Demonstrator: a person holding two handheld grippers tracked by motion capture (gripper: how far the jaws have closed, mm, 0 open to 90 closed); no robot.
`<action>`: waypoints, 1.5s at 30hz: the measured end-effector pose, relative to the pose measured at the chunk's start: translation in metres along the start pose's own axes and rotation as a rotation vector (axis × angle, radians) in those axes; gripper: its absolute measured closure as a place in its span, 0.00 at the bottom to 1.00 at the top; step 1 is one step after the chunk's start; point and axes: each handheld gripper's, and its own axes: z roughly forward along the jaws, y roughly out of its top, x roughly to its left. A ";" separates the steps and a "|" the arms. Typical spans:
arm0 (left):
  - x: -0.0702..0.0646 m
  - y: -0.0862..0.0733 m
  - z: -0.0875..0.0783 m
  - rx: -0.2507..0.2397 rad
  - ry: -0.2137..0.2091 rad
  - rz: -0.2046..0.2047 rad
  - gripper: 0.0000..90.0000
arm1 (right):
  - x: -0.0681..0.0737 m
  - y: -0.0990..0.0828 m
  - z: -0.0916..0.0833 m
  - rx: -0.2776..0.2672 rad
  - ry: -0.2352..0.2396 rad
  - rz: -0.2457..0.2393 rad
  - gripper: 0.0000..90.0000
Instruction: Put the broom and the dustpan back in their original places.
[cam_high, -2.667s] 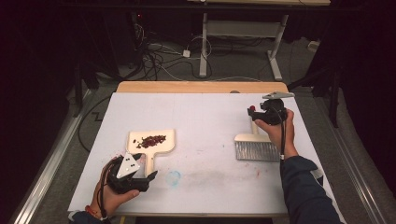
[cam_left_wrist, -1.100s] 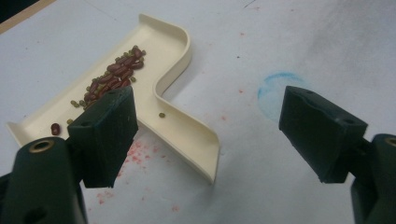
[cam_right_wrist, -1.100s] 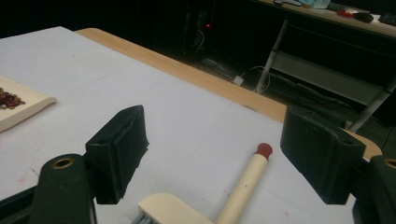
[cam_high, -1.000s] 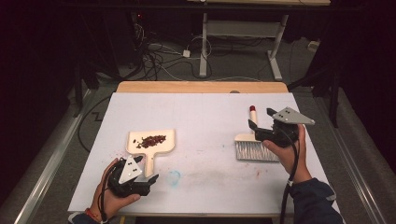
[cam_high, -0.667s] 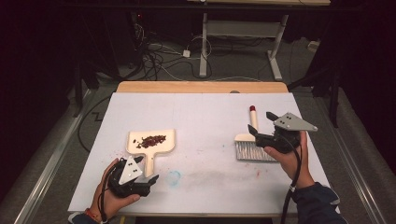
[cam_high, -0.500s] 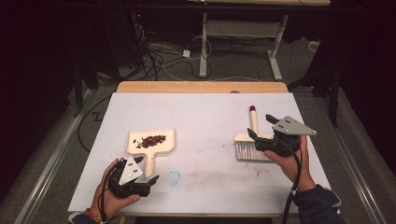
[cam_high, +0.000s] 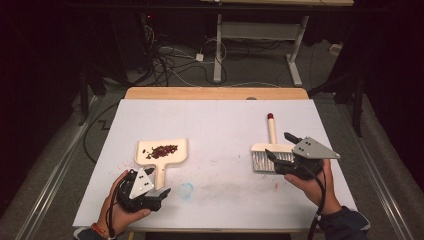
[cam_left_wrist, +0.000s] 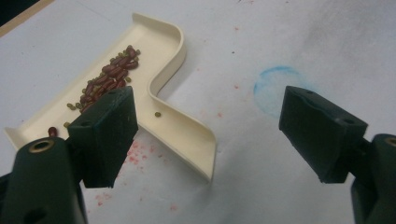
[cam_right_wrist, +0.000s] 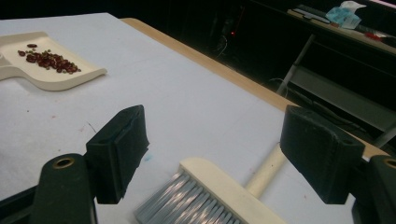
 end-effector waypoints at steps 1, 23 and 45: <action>0.000 0.000 0.000 0.000 0.000 0.001 0.21 | 0.001 -0.003 -0.001 0.002 0.002 0.003 0.26; 0.000 -0.001 0.003 0.006 -0.005 -0.011 0.21 | 0.006 -0.052 -0.020 0.022 0.018 0.041 0.26; -0.004 0.004 0.005 -0.010 -0.003 0.024 0.21 | 0.018 -0.086 -0.040 0.040 -0.008 0.022 0.26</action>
